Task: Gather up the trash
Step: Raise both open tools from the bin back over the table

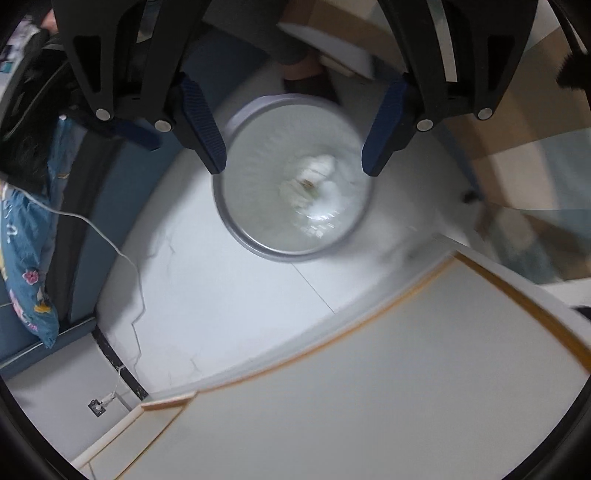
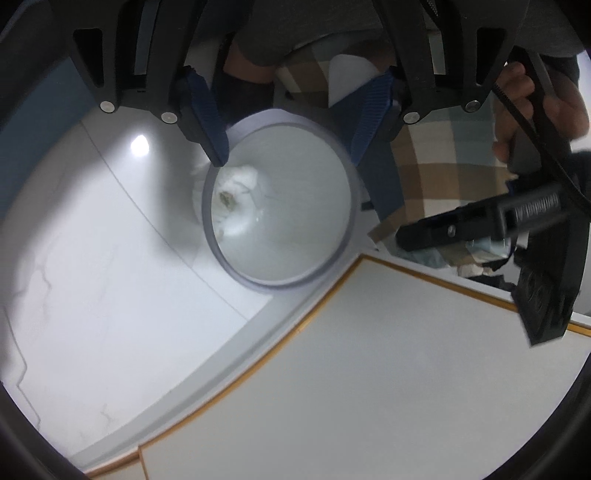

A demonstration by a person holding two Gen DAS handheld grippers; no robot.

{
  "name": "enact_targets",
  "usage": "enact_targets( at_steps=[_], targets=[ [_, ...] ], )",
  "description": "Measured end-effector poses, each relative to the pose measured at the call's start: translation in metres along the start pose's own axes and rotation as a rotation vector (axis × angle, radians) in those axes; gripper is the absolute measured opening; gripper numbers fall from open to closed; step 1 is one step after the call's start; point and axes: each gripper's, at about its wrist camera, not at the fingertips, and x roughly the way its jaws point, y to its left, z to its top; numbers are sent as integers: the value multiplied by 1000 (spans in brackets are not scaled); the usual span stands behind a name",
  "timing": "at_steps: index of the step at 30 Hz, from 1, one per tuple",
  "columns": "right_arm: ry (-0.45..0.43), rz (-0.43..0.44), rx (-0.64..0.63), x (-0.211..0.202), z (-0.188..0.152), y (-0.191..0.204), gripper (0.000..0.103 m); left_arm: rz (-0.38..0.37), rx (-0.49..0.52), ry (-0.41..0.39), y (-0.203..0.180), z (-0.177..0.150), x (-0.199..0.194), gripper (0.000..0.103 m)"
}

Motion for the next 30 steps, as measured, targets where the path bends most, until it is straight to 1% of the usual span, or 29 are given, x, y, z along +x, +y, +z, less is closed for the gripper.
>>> enact_targets(
  at_steps=[3,4,8,10,12,15,18,20,22,26,27,30],
  targets=[
    [-41,0,-11,-18,2,9,70,29,-2,-38,6,-8,-20,73],
    [-60,-14,-25,-29,3,14,70,41,-6,-60,9,-12,-29,73],
    [-135,-31,-88,-62,2,36,72,66,-51,-170,20,-28,-70,73],
    [-178,-27,-111,-81,0,49,74,121,-97,-228,28,-39,-94,75],
    [-220,-34,-134,-97,-2,62,76,153,-116,-286,32,-49,-114,78],
    [-291,-44,-188,-123,-8,86,76,194,-143,-387,41,-69,-150,81],
    [-346,-36,-224,-143,-15,106,76,233,-175,-434,46,-86,-176,82],
    [-384,-24,-248,-158,-22,123,76,244,-184,-476,49,-99,-193,82],
    [-430,-8,-282,-172,-30,141,76,267,-203,-541,55,-115,-213,82],
    [-494,-2,-359,-195,-47,176,76,289,-236,-625,71,-138,-244,82],
    [-502,3,-374,-197,-50,184,76,276,-227,-652,77,-147,-254,82],
    [-518,17,-420,-205,-63,207,76,290,-252,-718,94,-167,-277,82]
  ],
)
